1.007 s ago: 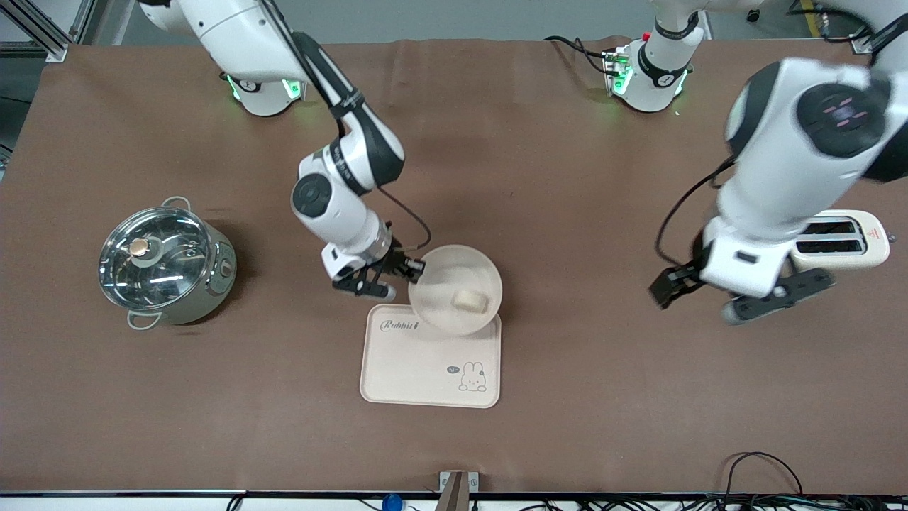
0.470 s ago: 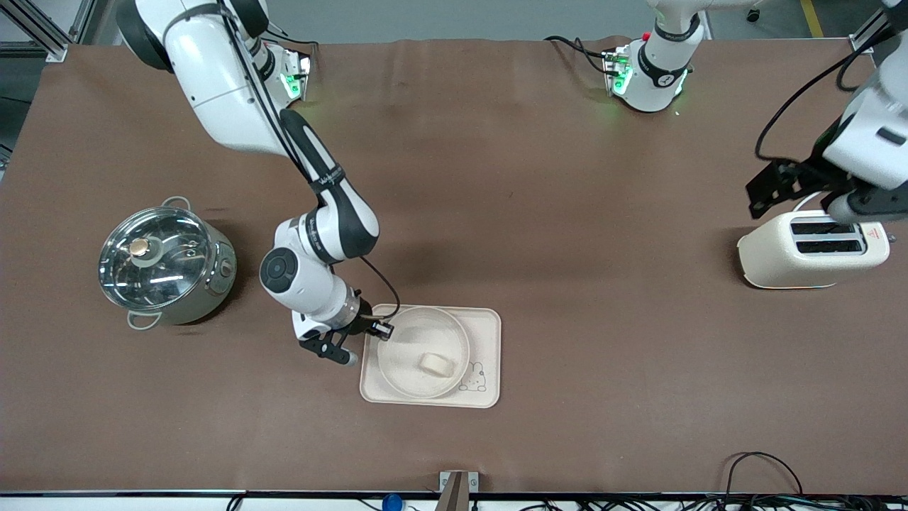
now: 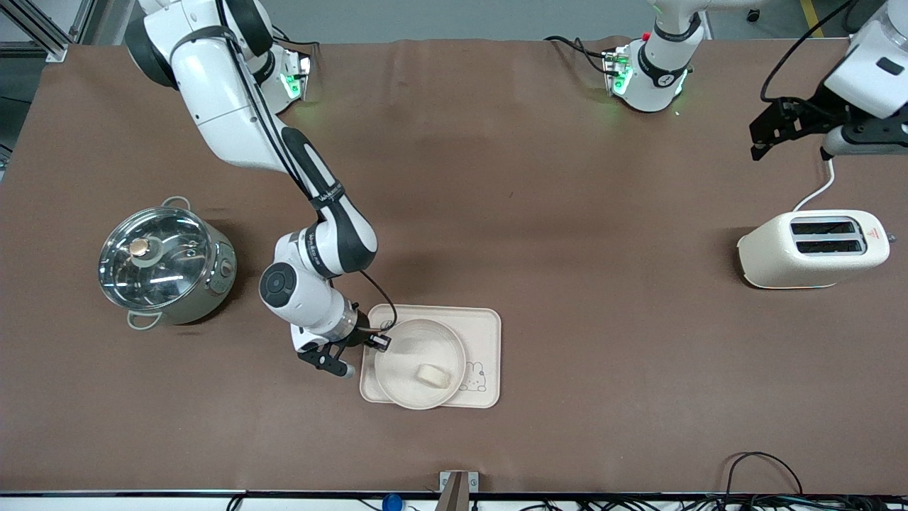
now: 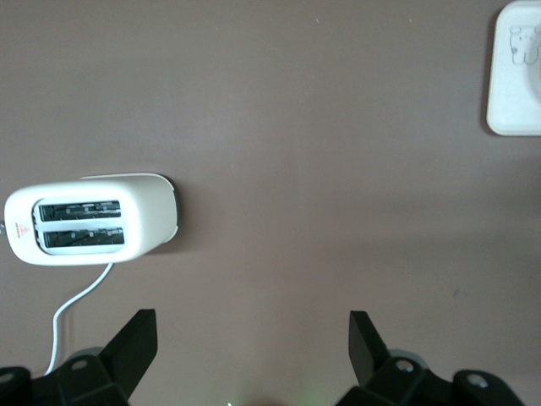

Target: Place bun in plate and plate on tray

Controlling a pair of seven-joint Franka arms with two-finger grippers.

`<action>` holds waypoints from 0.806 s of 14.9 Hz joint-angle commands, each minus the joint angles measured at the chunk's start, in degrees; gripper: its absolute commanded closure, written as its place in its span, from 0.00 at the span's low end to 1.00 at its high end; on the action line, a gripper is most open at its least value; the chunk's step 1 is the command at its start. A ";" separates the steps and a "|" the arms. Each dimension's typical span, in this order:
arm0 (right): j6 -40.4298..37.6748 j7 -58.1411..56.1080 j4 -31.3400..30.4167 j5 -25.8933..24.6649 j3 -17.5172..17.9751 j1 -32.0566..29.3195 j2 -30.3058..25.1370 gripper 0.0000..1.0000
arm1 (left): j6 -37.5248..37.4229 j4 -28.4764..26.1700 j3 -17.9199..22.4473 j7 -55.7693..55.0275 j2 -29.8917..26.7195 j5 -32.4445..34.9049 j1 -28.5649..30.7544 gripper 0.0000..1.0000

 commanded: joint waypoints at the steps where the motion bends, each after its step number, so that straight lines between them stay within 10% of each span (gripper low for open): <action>1: 0.16 0.18 1.00 -1.26 0.52 0.05 0.51 0.99 | -0.49 -0.85 0.94 0.68 -0.93 -2.31 -0.33 0.00; 4: 0.16 0.00 0.73 -1.26 0.52 -0.12 0.42 0.93 | -0.49 -0.14 0.94 0.95 -0.32 -2.40 -0.42 0.00; 7: 0.34 0.79 0.04 -1.00 0.52 -0.04 0.34 0.00 | -0.49 -0.14 0.94 1.12 -0.32 -2.40 -0.42 0.00; 12: -3.59 3.78 -0.32 -1.09 0.70 0.22 -4.04 0.00 | -0.32 -0.06 0.59 0.42 0.47 -2.05 -0.60 0.00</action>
